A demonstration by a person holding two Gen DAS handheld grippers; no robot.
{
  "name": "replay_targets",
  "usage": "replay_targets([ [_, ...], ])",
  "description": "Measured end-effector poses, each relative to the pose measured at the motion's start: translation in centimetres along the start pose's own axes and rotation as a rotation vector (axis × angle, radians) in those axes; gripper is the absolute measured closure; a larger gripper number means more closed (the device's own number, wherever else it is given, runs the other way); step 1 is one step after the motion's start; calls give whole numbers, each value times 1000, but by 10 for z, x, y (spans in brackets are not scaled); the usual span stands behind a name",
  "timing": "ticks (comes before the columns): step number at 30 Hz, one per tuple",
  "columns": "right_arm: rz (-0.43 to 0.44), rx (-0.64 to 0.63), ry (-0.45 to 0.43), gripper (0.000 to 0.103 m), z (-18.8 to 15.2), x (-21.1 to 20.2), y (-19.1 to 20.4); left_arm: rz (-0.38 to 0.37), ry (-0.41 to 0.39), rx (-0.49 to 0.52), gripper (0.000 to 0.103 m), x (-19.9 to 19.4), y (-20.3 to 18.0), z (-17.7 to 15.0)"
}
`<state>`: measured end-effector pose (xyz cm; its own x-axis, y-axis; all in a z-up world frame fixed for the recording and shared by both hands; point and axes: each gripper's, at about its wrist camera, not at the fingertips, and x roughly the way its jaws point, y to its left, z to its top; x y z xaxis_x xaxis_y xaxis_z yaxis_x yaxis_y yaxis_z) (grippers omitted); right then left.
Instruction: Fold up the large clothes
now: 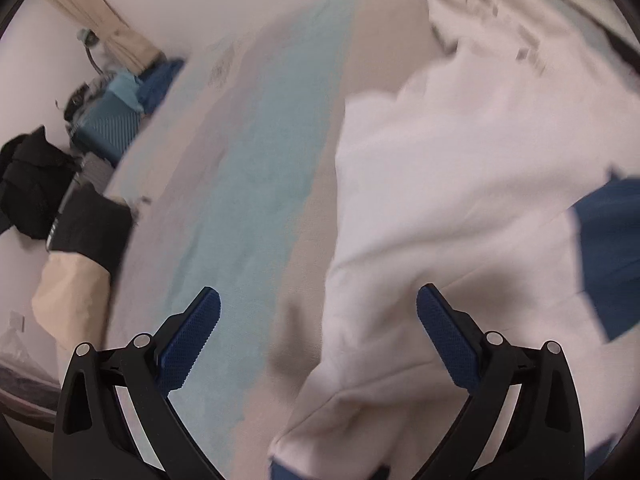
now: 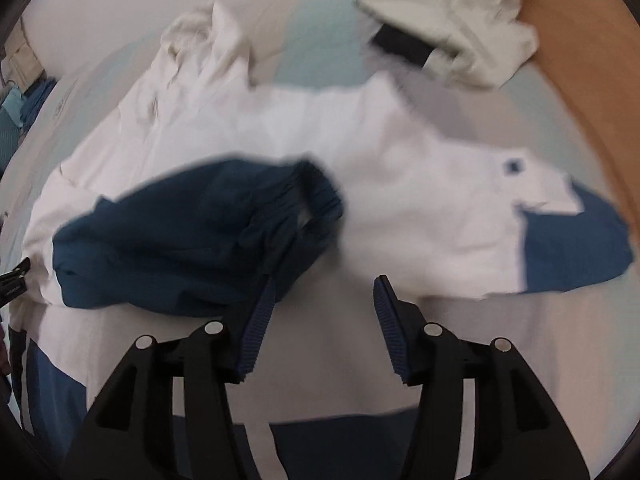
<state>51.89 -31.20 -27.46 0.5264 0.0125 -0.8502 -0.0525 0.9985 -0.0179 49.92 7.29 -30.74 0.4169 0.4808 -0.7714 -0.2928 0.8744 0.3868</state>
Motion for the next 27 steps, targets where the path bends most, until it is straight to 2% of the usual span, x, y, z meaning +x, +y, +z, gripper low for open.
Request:
replay_targets([
  [2, 14, -7, -35, 53, 18, -15, 1, -47, -30, 0, 6, -20, -2, 12],
  [4, 75, -7, -46, 53, 42, -16, 11, -102, -69, 13, 6, -32, -13, 26],
  [6, 83, -62, -49, 53, 59, -5, 30, -138, -112, 43, 6, -34, -30, 35],
  [9, 90, -90, -4, 53, 68, 27, 45, -203, -91, 55, 6, -18, -59, 46],
  [11, 82, -97, 27, 53, 64, 47, 48, -199, -73, 75, 6, -4, -76, 48],
  [14, 59, -102, 71, 54, 51, 71, 45, -120, -45, 153, 6, 21, -105, 41],
  [16, 74, -83, 91, 53, 43, 77, 36, -107, -12, 167, 6, 31, -114, 35],
  [17, 91, -63, 81, 52, 41, 71, 28, -93, -20, 169, 7, 28, -116, 35],
  [18, 94, -46, 63, 49, 41, 62, 19, -84, -20, 176, 9, 24, -118, 36],
  [19, 92, -25, 40, 39, 40, 51, 7, -82, -20, 184, 10, 17, -122, 38],
  [22, 28, 54, -30, 33, 36, 11, -60, -103, -63, 192, 9, -16, -140, 47],
  [24, -61, 106, -41, 32, 31, -3, -123, -141, -109, 204, 9, -42, -164, 53],
  [27, -194, 229, 0, 32, 16, -5, -235, -232, -156, 223, 9, -81, -219, 59],
])
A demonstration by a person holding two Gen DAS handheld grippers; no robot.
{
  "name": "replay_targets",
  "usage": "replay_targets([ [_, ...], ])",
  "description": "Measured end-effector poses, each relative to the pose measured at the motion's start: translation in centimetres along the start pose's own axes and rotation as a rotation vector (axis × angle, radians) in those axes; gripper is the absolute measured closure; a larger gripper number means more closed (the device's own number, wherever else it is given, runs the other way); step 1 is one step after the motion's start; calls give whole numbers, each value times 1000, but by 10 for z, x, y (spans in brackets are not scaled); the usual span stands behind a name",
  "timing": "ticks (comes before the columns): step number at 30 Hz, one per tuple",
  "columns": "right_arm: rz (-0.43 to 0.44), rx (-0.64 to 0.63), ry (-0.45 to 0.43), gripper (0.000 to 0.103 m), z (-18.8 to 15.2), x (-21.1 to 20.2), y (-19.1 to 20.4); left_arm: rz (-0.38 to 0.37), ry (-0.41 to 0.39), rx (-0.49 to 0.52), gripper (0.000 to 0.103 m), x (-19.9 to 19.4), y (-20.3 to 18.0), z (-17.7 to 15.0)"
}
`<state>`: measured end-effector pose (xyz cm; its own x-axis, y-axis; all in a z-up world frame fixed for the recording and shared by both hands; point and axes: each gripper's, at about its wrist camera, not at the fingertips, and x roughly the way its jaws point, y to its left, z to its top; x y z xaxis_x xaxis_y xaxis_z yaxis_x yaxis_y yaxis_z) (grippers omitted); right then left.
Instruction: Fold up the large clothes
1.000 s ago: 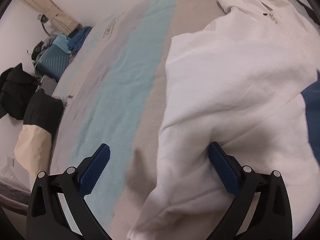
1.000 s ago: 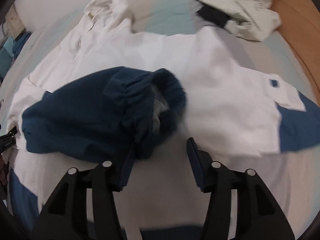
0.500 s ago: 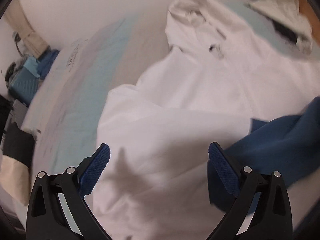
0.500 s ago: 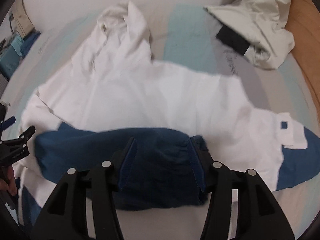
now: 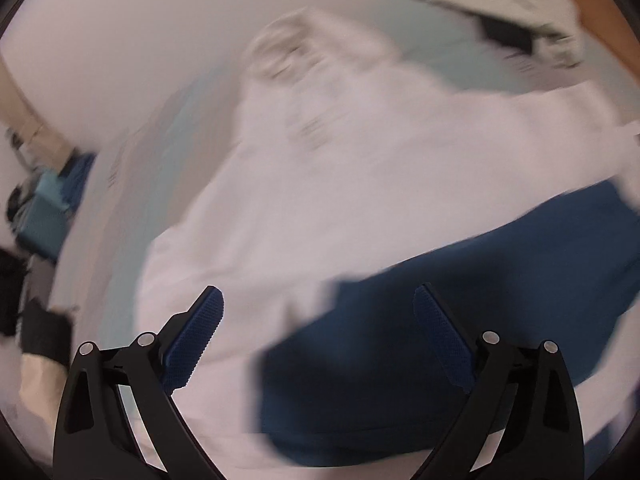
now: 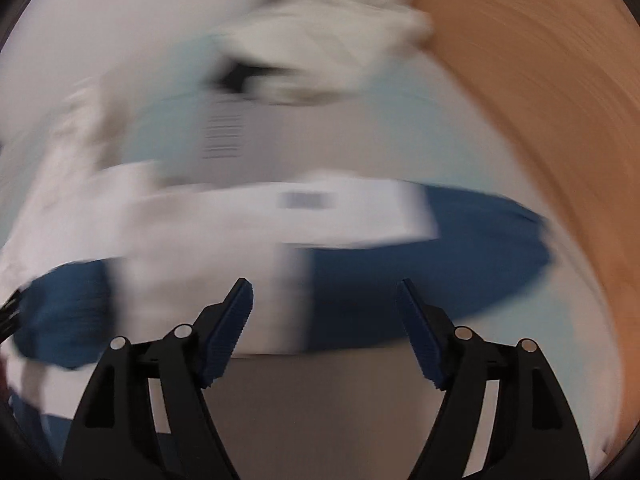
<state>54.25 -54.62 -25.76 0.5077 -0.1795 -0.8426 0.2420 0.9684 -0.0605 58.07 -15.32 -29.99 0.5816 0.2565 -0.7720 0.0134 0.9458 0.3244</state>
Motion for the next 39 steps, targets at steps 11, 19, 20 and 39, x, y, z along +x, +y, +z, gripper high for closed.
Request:
replay_targets([
  [11, 5, 249, 146, 32, 14, 86, -208, -170, 83, 58, 9, 12, -150, 28],
  [19, 81, 365, 129, 48, 16, 110, -225, -169, 111, 62, 5, 18, -152, 17],
  [20, 90, 386, 130, 55, 15, 111, -229, -168, 112, 62, 5, 19, -153, 17],
  [39, 154, 565, 142, 76, 15, 115, -263, -168, 115, 57, 5, 27, -157, 18],
])
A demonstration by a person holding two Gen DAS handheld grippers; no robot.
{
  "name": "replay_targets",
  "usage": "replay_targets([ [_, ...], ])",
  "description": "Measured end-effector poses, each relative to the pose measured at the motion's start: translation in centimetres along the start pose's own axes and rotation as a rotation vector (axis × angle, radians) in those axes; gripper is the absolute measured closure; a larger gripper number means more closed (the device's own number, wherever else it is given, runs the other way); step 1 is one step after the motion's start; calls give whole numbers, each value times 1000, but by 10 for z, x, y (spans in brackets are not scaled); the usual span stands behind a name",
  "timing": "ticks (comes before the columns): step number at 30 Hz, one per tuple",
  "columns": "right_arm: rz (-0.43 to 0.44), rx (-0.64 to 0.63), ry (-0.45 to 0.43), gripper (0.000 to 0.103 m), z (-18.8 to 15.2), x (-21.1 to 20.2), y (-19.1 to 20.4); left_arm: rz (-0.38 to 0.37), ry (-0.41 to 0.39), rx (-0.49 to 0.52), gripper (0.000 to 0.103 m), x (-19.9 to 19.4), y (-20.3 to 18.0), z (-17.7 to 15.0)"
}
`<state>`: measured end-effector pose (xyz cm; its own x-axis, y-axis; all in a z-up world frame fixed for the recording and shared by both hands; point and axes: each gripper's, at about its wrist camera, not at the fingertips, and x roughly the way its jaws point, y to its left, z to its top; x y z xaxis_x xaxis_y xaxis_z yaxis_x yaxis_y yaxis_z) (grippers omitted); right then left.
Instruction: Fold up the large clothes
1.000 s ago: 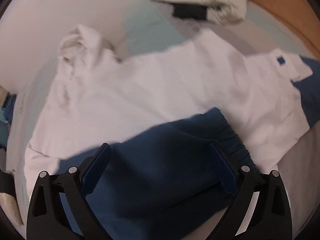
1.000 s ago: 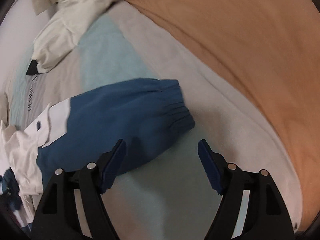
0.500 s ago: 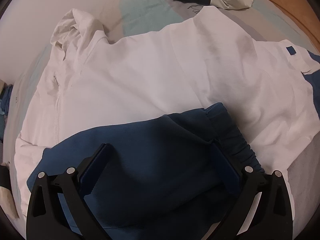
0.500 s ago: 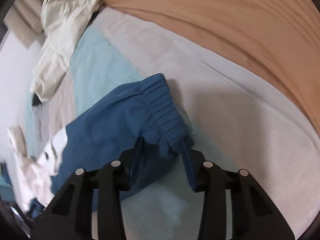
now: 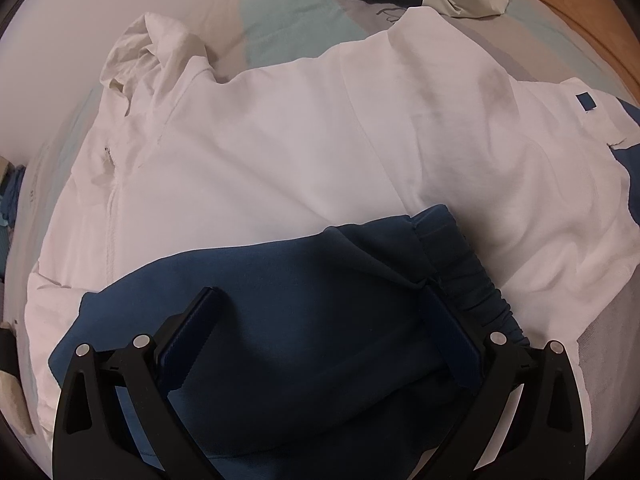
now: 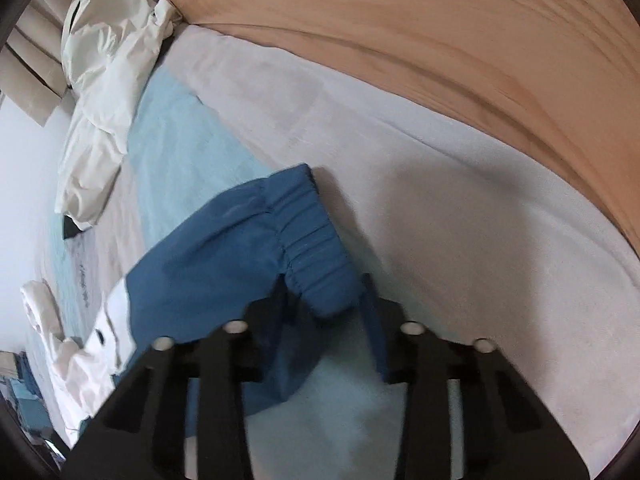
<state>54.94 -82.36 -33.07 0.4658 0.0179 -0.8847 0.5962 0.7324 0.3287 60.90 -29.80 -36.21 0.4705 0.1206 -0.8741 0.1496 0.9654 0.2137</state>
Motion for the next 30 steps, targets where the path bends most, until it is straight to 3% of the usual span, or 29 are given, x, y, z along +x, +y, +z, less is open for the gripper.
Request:
replay_targets([
  [5, 26, -27, -27, 79, -5, -21, 18, -4, -15, -10, 5, 0, 3, 1],
  [8, 41, -126, -86, 80, -12, -49, 49, -12, -27, -18, 5, -8, 6, 1],
  [16, 47, -482, -234, 86, -70, -119, 192, -16, -43, -100, 6, -31, 61, -8],
  [20, 111, -619, -221, 91, -122, -133, 275, 16, -49, -134, 6, -38, 113, -25],
  [25, 175, -761, -202, 93, -204, -129, 377, 84, -48, -196, 6, -43, 206, -62],
  [30, 250, -877, -176, 93, -296, -125, 463, 127, 28, -269, 6, -35, 285, -107],
])
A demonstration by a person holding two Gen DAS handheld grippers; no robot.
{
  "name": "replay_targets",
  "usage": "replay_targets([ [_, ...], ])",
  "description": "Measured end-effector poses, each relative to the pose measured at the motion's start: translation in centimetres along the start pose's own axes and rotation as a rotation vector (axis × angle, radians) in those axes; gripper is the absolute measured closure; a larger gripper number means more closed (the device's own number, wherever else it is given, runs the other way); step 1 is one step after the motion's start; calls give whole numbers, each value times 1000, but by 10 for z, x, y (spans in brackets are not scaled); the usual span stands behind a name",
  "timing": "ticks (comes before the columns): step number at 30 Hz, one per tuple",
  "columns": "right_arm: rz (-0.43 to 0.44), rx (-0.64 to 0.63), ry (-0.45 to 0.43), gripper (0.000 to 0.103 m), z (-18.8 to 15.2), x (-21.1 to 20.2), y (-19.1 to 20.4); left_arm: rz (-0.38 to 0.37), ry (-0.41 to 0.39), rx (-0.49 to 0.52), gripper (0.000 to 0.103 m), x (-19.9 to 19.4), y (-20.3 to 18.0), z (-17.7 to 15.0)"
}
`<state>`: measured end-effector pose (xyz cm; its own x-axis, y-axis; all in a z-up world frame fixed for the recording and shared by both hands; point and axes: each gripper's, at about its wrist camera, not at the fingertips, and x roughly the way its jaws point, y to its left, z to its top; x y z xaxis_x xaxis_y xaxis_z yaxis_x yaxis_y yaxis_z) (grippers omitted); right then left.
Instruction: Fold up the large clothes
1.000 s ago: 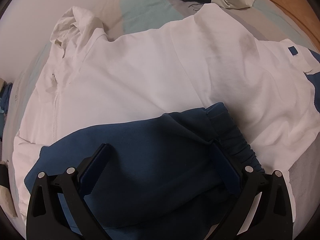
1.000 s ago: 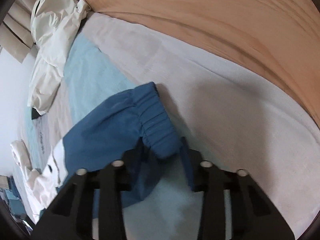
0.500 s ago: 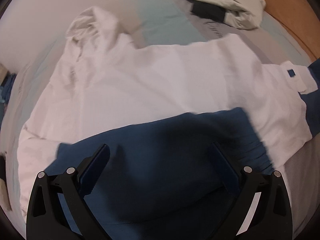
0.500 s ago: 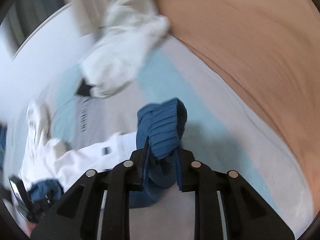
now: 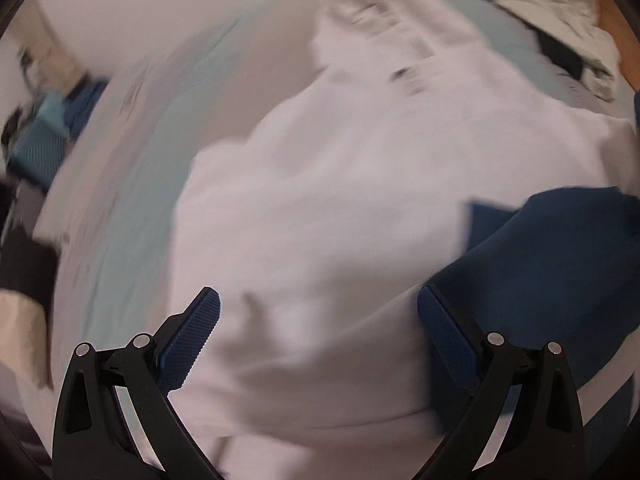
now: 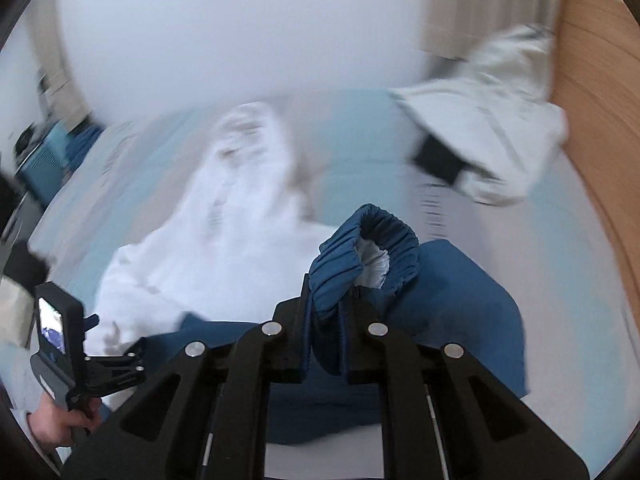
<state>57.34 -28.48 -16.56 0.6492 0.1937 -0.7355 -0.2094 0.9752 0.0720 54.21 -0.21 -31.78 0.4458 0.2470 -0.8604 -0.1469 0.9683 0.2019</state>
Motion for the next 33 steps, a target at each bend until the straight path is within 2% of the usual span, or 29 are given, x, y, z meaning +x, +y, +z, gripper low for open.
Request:
replay_targets([
  [4, 73, -41, 41, 93, -4, 23, 92, 37, 46, -43, 6, 21, 50, -20],
  [8, 127, -85, 71, 93, -10, 44, 161, 40, 102, -91, 5, 45, 91, -35],
  [15, 192, -184, 131, 93, -28, 74, 269, 10, 57, -133, 5, 33, 144, -32],
  [20, 231, -226, 170, 93, -42, 96, 323, 21, 19, -154, 6, 21, 179, -28],
  [26, 233, -230, 216, 93, -58, 130, 352, -3, 46, -178, 6, 35, 196, -40],
  [29, 252, -224, 295, 92, -72, 152, 352, 12, 49, -189, 6, 37, 200, -45],
  [31, 277, -211, 333, 87, -76, 158, 349, 6, 50, -204, 6, 36, 201, -49],
  [33, 309, -190, 336, 75, -74, 151, 343, -17, 39, -223, 6, 30, 203, -50],
])
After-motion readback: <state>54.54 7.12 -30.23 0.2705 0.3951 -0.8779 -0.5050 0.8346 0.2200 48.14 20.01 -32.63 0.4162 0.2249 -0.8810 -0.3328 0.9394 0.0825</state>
